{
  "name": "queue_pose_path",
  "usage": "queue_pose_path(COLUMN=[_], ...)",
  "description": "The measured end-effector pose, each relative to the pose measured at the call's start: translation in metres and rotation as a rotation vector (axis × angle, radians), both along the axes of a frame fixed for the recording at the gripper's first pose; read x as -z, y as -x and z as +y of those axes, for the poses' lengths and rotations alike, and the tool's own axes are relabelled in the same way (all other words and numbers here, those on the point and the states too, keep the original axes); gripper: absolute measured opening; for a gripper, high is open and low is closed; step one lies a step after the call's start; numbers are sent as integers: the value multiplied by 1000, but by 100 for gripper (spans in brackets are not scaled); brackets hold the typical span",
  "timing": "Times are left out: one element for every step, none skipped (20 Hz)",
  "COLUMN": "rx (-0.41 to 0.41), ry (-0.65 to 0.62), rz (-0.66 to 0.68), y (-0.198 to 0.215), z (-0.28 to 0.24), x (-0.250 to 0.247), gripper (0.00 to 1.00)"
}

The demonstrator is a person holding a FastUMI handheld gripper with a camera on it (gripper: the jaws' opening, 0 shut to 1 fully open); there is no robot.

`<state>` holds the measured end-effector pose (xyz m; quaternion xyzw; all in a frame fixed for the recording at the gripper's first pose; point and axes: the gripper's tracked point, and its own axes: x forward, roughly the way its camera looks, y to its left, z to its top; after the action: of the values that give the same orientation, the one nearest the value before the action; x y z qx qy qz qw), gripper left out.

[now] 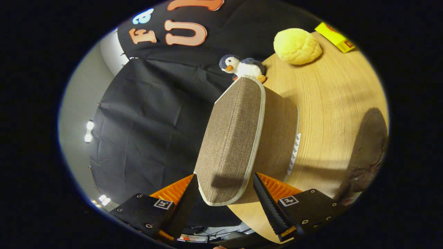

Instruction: Open the storage box then place both shoes into the box .Put the left shoe in first, then the right shoe, with the right side of both shoes facing outward in a uniform manner.

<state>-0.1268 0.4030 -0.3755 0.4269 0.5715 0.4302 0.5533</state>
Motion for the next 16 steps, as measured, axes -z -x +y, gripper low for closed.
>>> queue_pose_path(rx=[-6, -11, -9, 7, 22, 33, 41, 54, 67, 70, 64, 59, 61, 68, 89, 120], ry=[-15, -29, -42, -73, -93, -98, -111, -142, -167, -178, -180, -187, -194, -224, -257, -323], rz=[21, 39, 58, 80, 98, 99, 100, 111, 123, 127, 127, 126, 123, 127, 141, 165], y=[5, 8, 11, 10, 9, 8, 7, 4, 1, -1, 1, 2, 1, -1, -5, -13], z=[2, 5, 9, 14, 16, 16, 14, 14, 13, 11, 11, 11, 9, 7, 3, 3], x=[2, 5, 8, 7, 5, 6, 6, -1, -5, -7, -8, -10, -11, -16, -25, -40], gripper=[95, 95, 95, 95, 95, 94, 91, 90, 86, 82, 80, 79, 76, 75, 73, 70])
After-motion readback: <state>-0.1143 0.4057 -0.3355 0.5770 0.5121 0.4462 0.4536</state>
